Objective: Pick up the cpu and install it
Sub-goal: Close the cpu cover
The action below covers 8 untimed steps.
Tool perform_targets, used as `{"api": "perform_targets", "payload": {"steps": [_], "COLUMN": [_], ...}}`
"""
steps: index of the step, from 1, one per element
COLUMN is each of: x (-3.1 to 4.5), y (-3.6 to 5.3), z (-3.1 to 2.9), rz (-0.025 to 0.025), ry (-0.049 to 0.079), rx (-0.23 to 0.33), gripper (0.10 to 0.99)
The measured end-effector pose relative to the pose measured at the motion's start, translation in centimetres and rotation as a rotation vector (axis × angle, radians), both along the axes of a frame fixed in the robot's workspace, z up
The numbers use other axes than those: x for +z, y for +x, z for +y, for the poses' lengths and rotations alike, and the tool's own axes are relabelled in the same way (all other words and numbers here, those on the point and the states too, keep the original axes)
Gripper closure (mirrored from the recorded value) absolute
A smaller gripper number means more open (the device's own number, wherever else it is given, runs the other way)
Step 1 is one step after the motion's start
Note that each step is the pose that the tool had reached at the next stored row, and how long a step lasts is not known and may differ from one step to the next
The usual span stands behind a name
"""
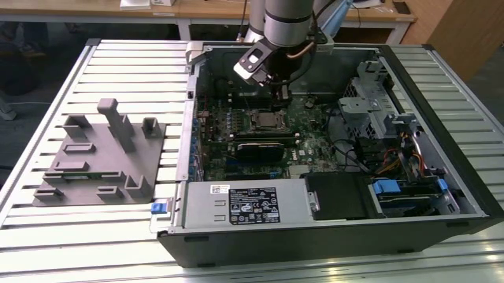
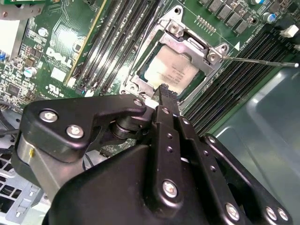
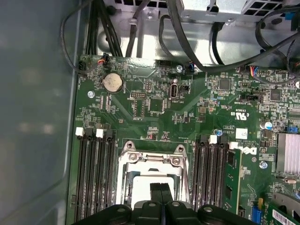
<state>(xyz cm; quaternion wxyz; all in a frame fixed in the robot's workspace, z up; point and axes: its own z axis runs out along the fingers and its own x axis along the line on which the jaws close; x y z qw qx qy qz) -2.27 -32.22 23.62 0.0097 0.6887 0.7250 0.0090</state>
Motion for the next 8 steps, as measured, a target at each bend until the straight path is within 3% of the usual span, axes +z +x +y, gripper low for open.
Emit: {"api": "perform_targets", "payload": {"steps": [8], "x": [-0.16], "y": [-0.28], "z": [-0.22], "rz": [-0.0001], "ry": [0.000], "rx": [0.000], "gripper": [0.980]}}
